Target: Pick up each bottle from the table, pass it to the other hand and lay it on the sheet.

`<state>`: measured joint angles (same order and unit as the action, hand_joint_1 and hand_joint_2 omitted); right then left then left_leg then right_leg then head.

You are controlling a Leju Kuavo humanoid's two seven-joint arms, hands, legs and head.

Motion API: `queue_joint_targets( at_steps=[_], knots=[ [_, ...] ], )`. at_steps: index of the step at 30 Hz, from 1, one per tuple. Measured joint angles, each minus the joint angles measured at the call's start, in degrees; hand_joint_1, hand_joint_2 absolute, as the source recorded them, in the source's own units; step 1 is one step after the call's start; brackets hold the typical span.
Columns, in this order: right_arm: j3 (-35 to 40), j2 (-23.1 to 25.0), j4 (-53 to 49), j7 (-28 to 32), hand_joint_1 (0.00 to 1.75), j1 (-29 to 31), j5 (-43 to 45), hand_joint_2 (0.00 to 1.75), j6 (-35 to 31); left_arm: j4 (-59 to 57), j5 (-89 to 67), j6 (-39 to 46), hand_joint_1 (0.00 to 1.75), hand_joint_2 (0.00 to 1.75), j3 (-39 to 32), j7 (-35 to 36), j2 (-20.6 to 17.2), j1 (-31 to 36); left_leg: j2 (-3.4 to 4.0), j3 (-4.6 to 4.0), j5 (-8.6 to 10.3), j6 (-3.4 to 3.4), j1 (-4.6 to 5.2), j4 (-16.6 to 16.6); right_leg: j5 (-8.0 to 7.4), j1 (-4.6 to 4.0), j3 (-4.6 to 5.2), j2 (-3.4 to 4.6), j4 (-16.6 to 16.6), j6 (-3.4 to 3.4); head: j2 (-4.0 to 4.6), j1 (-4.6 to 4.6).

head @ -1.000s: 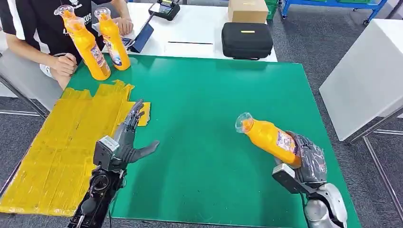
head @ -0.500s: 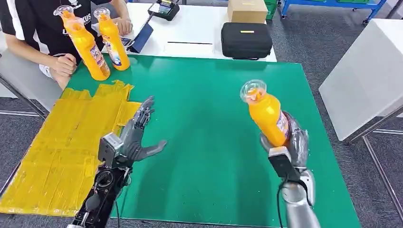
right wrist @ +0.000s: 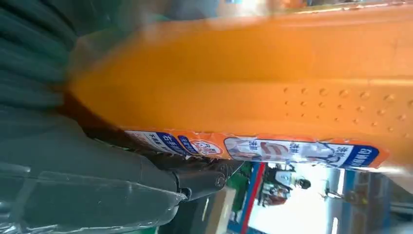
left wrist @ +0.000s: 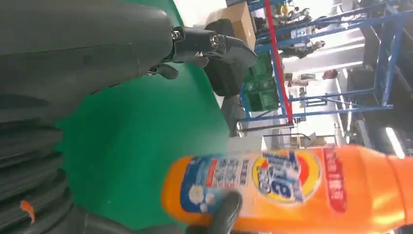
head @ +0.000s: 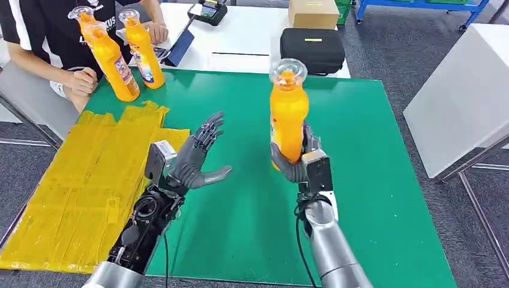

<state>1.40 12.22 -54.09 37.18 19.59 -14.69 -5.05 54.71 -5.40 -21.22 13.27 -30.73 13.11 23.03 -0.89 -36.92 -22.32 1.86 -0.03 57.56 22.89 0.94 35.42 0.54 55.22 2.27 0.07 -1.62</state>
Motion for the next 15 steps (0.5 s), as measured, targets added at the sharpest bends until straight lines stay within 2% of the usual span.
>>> queue_joint_targets(
  at_steps=[11, 15],
  knots=[
    [0.61, 0.59, 2.56, -0.18, 1.75, 0.99, 0.48, 1.75, 0.33, -1.20, 0.11, 0.00, 0.00, 1.75, 0.07, 0.02, 0.00, 0.33, -0.01, -0.01, -0.02, 0.00, 0.03, 0.00, 0.00, 0.01, 0.00, 0.00, 0.00, 0.00, 0.00, -0.02],
    [0.61, 0.83, 3.01, -2.17, 1.75, 1.52, 1.84, 1.75, 1.92, -1.27, 0.53, 0.28, 0.00, 1.75, 0.15, 0.33, 0.11, 0.34, -0.01, -0.01, -0.01, 0.00, 0.02, 0.00, 0.00, 0.01, 0.01, 0.00, 0.00, 0.00, 0.00, 0.00]
  ],
)
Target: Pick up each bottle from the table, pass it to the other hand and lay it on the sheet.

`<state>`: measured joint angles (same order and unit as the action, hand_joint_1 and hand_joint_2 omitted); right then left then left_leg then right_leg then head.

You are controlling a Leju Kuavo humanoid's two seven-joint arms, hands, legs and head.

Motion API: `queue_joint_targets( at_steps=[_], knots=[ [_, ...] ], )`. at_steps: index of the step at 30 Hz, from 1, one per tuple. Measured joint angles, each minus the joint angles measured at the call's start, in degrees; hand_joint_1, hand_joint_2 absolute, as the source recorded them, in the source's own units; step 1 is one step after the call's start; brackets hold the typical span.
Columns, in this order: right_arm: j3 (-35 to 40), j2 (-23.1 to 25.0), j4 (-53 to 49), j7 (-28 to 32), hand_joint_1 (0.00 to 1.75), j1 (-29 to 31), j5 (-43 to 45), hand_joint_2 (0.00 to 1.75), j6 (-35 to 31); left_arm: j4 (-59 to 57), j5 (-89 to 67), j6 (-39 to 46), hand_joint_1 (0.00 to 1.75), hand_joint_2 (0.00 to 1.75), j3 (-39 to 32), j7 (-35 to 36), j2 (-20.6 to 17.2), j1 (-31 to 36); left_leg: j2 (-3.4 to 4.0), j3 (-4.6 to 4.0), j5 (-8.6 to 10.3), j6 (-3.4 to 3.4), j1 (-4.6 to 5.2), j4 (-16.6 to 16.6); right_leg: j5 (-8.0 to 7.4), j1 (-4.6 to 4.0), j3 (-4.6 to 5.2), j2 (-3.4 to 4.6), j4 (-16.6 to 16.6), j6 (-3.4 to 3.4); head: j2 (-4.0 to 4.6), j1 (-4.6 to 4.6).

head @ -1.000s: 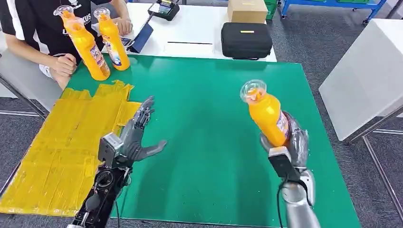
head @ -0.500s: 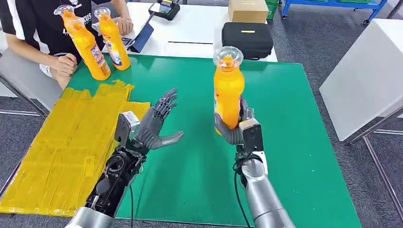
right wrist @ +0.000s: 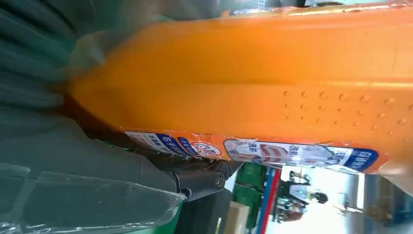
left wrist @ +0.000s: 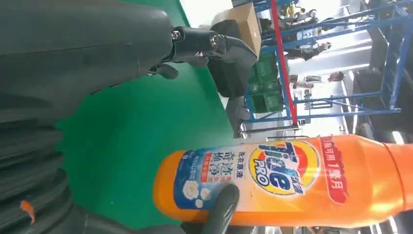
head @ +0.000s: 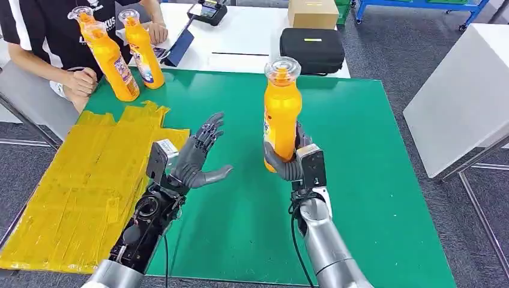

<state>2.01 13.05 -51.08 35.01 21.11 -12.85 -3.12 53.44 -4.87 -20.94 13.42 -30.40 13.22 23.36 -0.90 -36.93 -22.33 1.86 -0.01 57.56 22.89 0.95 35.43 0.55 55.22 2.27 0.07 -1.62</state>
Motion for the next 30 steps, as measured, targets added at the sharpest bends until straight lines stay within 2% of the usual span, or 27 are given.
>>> queue_joint_targets(
  at_steps=[5, 15, 30],
  knots=[
    [1.58, 0.81, 1.86, -2.47, 1.75, 2.59, -0.92, 1.75, 0.55, -0.11, 1.03, 0.61, 0.00, 1.75, 0.55, 0.35, 0.13, 0.08, 0.02, 0.00, 0.00, 0.00, 0.00, 0.00, 0.00, 0.00, 0.00, 0.01, 0.00, 0.00, 0.00, 0.00],
    [8.89, 5.00, 14.44, -3.12, 1.75, 7.91, -4.33, 1.75, -1.77, -0.13, 4.74, 1.33, 0.00, 1.75, 1.31, 2.82, 0.33, 0.16, 0.00, 0.00, 0.01, 0.00, -0.04, 0.00, 0.01, -0.02, 0.02, 0.00, 0.01, -0.01, 0.00, -0.02],
    [16.33, 6.45, 21.94, -2.71, 1.75, 8.52, -8.42, 1.75, -0.18, -1.95, 6.60, 1.81, 0.00, 1.75, 0.70, 2.23, -0.50, 0.73, 0.01, 0.00, 0.00, -0.01, -0.03, 0.00, 0.00, -0.01, 0.04, 0.01, 0.00, -0.01, 0.00, -0.02]
  ],
)
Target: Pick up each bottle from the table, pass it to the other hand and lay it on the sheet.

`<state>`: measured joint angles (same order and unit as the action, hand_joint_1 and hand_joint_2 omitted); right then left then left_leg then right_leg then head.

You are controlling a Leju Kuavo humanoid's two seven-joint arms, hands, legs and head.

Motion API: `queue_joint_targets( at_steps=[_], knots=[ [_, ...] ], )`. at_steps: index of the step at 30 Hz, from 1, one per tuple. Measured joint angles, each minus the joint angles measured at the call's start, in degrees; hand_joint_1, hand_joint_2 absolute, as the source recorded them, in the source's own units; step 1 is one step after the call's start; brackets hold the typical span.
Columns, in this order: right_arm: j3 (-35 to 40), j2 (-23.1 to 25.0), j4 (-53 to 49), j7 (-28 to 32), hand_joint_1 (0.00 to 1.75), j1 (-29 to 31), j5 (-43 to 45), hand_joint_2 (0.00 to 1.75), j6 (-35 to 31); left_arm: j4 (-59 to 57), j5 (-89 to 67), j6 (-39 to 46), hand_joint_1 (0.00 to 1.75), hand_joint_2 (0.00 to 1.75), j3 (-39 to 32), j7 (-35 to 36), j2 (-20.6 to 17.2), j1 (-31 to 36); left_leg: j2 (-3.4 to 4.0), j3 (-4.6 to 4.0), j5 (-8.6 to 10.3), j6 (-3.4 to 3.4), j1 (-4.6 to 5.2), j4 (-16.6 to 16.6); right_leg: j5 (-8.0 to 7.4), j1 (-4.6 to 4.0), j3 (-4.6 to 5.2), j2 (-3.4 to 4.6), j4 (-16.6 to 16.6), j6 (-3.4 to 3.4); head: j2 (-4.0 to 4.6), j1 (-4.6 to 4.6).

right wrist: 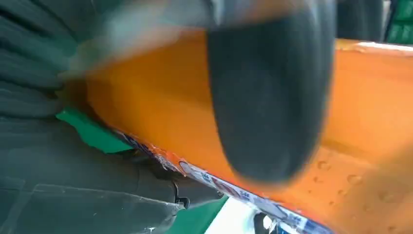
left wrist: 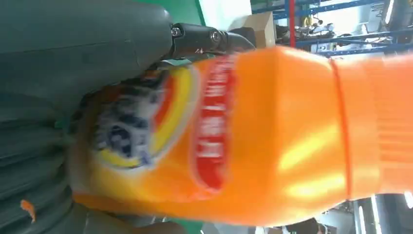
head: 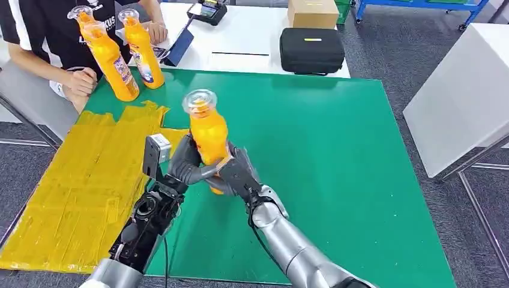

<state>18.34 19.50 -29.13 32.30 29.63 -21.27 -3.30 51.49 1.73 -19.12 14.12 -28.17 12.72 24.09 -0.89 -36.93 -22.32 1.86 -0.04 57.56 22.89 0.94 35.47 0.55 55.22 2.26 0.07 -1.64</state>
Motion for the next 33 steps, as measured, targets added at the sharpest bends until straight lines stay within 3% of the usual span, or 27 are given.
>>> queue_joint_targets(
  at_steps=[15, 16, 17, 18, 19, 33],
  knots=[
    [2.32, -0.11, 1.53, -0.26, 1.75, 0.00, -1.53, 1.75, -0.15, -3.28, 0.61, 0.07, 0.00, 1.75, -0.52, -0.85, -0.44, 0.82, 0.00, 0.00, 0.00, 0.00, 0.00, 0.00, 0.00, 0.00, 0.00, 0.01, 0.00, 0.00, 0.00, 0.02],
    [2.32, -0.11, 1.57, -0.26, 1.75, 0.00, -1.53, 1.75, -0.15, -3.39, 0.61, 0.07, 0.07, 1.75, -0.52, -0.85, -0.44, 0.83, 0.00, 0.00, 0.00, 0.00, 0.00, 0.00, 0.00, 0.00, 0.01, 0.01, 0.00, 0.00, 0.00, 0.00],
    [2.32, -0.11, 1.59, -0.26, 1.75, 0.00, -1.53, 1.75, -0.15, -3.50, 0.61, 0.07, 0.99, 1.75, -0.52, -0.85, -0.44, 0.85, 0.01, 0.00, 0.00, 0.00, 0.00, 0.00, 0.00, 0.00, 0.00, 0.01, 0.00, 0.00, 0.00, 0.02],
    [2.32, -0.11, 1.62, -0.26, 1.75, 0.00, -1.53, 1.75, -0.15, -3.62, 0.63, 0.07, 1.59, 1.75, -0.52, -0.87, -0.44, 0.87, 0.01, 0.00, 0.00, 0.00, 0.00, 0.00, 0.00, 0.00, 0.01, 0.01, 0.00, 0.00, 0.00, 0.02],
    [2.34, -0.11, 1.66, -0.31, 1.75, 0.00, -1.53, 1.75, -0.15, -3.76, 0.68, 0.15, 1.75, 1.75, -0.52, -0.94, -0.44, 0.92, 0.01, 0.00, 0.00, 0.00, 0.00, 0.00, 0.00, 0.00, 0.01, 0.01, 0.00, 0.00, 0.00, 0.02],
    [2.95, -0.11, 2.01, -0.57, 1.75, 0.13, -1.18, 1.75, -0.48, -5.46, 2.62, 1.77, 1.75, 1.75, -1.11, -1.71, -0.39, 1.53, 0.01, 0.00, 0.00, 0.00, 0.00, 0.00, 0.00, 0.00, 0.01, 0.01, 0.00, 0.00, 0.00, 0.02]
  ],
)
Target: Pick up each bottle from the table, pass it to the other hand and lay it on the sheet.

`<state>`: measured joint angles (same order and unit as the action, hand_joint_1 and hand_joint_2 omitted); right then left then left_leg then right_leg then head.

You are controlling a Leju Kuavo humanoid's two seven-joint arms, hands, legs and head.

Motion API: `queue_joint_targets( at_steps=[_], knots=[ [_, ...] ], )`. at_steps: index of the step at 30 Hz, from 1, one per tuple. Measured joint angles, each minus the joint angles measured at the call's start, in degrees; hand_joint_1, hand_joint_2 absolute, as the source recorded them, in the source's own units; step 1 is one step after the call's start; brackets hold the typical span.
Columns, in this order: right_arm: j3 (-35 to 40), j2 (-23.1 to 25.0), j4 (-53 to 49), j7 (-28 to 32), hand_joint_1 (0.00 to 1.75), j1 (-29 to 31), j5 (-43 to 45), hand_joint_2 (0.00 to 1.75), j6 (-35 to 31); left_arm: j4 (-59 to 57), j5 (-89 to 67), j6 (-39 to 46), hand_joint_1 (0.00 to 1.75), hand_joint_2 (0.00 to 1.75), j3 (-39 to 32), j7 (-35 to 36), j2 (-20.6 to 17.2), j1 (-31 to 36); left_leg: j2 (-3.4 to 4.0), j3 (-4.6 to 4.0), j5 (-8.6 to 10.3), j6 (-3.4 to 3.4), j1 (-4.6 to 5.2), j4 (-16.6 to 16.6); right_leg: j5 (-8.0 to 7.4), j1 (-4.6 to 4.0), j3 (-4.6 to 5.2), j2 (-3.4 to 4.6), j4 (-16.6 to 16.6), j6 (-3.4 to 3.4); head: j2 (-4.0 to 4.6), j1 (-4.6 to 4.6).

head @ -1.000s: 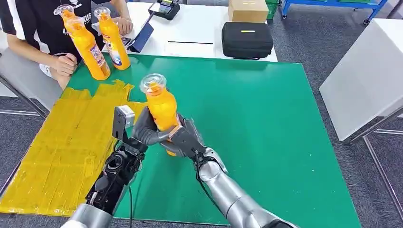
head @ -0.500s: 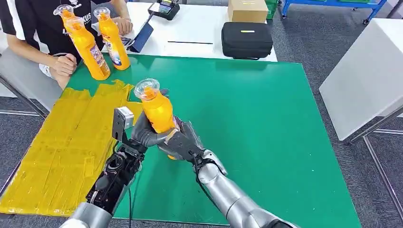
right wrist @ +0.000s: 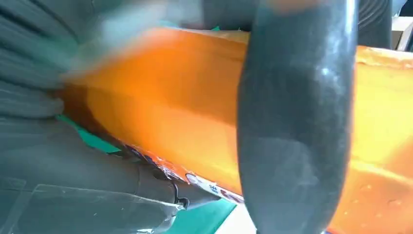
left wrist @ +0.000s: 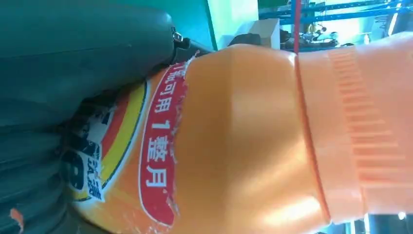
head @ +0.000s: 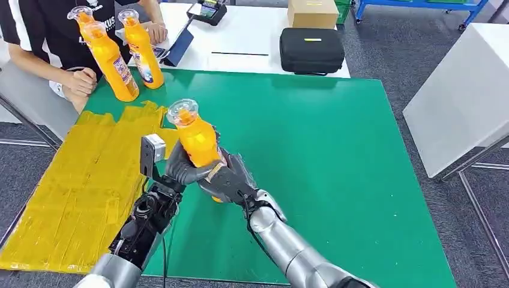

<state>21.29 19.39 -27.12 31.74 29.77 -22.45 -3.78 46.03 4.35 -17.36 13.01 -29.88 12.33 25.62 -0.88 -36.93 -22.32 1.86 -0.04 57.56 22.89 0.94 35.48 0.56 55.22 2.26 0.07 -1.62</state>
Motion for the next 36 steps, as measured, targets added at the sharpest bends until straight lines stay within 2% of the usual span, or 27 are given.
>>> queue_joint_targets(
  at_steps=[15, 16, 17, 18, 23, 33, 35, 36],
  knots=[
    [0.61, -0.07, -0.11, -0.42, 1.75, -0.04, 0.09, 1.75, -1.07, 0.02, 3.94, 1.31, 1.75, 1.75, -0.55, 0.85, 0.17, -0.33, 0.00, 0.00, 0.00, 0.00, 0.00, 0.00, 0.00, 0.00, 0.00, 0.00, 0.00, 0.00, 0.00, 0.00],
    [0.61, -0.07, -0.13, -0.39, 1.40, -0.05, 0.09, 1.75, -1.27, 0.02, 3.98, 1.42, 1.75, 1.75, -0.55, 0.85, 0.17, -0.33, 0.00, 0.00, 0.00, 0.00, 0.00, 0.00, 0.00, 0.00, 0.00, 0.00, 0.00, 0.00, 0.00, 0.00],
    [0.63, -0.07, -0.17, -0.35, 0.28, -0.06, 0.15, 1.75, -1.57, 0.02, 4.09, 1.73, 1.75, 1.75, -0.55, 0.83, 0.20, -0.33, 0.00, 0.00, 0.00, 0.00, 0.00, 0.00, 0.00, 0.00, 0.00, 0.00, 0.00, 0.00, 0.00, 0.00],
    [0.63, -0.15, -0.43, -0.26, 0.00, -0.14, 0.33, 1.75, -1.94, 0.11, 4.29, 2.07, 1.75, 1.75, -0.55, 0.72, 0.26, -0.35, -0.01, 0.00, 0.00, 0.00, 0.00, 0.00, 0.00, 0.00, 0.00, -0.01, 0.00, 0.00, 0.00, -0.02],
    [0.59, -1.36, -4.53, 0.48, 0.00, -1.57, 0.98, 1.75, -2.88, 1.64, 5.45, 4.61, 1.75, 1.75, -0.66, 0.55, 0.44, -0.37, -0.01, -0.01, 0.00, 0.00, 0.00, 0.00, 0.00, 0.00, -0.01, 0.00, 0.00, 0.00, 0.00, 0.02],
    [1.05, -4.42, -20.97, 0.04, 0.00, -7.53, -0.70, 1.75, -4.24, 2.38, 6.97, 6.01, 1.75, 1.75, -2.58, 0.13, -0.42, -0.79, -0.02, -0.01, -0.01, 0.00, 0.00, 0.00, 0.00, 0.00, 0.00, -0.01, 0.00, 0.00, 0.00, 0.00],
    [1.03, -4.96, -23.86, -0.26, 0.00, -8.53, -0.70, 1.75, -4.74, 2.93, 5.24, 8.81, 1.75, 1.75, -2.82, -0.74, -0.61, -1.13, -0.02, -0.01, -0.01, 0.00, 0.00, 0.00, 0.00, 0.00, 0.00, -0.01, 0.00, 0.00, 0.00, 0.00],
    [1.03, -5.27, -25.30, -0.44, 0.00, -9.13, -0.68, 1.75, -5.20, 3.23, 2.04, 12.99, 1.75, 1.75, -2.84, -1.50, -0.74, -1.26, -0.02, -0.01, -0.01, 0.00, 0.00, 0.00, 0.00, 0.00, 0.00, -0.02, 0.00, 0.00, 0.00, 0.00]
  ],
)
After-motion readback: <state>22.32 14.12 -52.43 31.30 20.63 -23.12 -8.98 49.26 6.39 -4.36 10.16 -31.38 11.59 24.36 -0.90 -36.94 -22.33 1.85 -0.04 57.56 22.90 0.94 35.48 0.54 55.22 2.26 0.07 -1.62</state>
